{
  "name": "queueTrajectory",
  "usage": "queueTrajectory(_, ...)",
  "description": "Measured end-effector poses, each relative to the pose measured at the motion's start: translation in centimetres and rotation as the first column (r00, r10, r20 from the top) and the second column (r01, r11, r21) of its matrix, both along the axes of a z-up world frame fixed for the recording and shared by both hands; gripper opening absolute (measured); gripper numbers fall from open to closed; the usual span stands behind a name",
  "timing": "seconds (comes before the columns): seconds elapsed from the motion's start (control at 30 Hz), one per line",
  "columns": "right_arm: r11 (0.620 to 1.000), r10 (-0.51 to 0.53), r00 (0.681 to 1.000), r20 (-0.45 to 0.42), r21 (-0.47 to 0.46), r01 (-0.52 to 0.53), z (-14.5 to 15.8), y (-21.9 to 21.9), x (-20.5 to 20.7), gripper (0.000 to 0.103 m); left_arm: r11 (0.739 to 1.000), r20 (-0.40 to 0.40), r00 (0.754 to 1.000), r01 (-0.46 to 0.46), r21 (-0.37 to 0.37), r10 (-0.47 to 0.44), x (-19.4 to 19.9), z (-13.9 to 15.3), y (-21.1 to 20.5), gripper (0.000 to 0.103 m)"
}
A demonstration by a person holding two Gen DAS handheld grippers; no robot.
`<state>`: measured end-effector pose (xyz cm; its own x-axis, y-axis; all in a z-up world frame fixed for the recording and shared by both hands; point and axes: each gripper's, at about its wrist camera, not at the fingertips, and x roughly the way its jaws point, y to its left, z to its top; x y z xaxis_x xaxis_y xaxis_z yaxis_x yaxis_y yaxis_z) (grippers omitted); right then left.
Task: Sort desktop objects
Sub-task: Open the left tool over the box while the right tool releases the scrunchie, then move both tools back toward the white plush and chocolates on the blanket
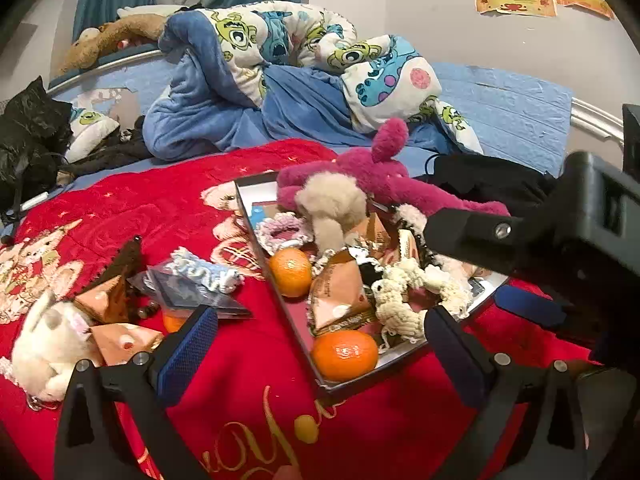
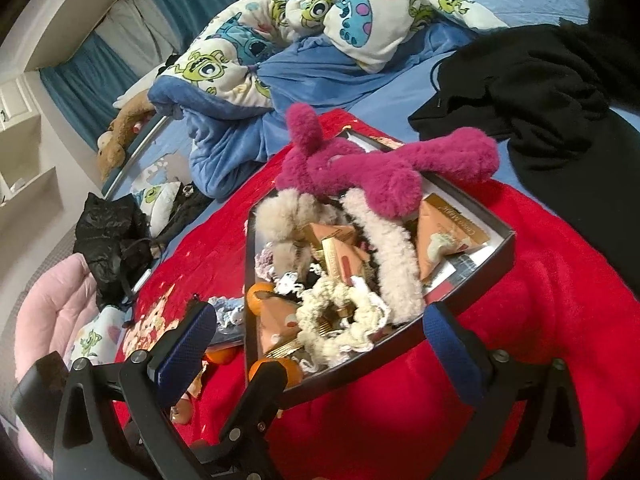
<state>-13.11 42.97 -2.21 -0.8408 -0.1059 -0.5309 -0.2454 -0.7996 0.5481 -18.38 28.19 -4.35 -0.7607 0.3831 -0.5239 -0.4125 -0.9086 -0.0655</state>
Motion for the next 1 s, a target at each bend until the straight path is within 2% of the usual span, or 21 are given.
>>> queueTrajectory(0.53,0.998,0.061,0.998,-0.007,-0.004,-0.061,0.0,-2.8,-1.0,0.103,0.998,-0.02,0.998,-0.06,-0.027,0.06,-0.4,0.8,-3.9,0.103)
queueTrajectory(0.73,0.995,0.095,0.995,-0.024,-0.019,-0.095,0.1,-4.6,-1.7,0.103,0.993,-0.028,0.993,-0.113,-0.024,0.113,-0.5,1.5,-6.6,0.103)
queueTrajectory(1.0,0.985,0.17,0.985,-0.002,0.0,-0.17,-0.4,-8.1,-3.7,0.103,0.986,-0.035,0.986,-0.165,-0.002,0.165,-0.6,2.3,-11.4,0.103)
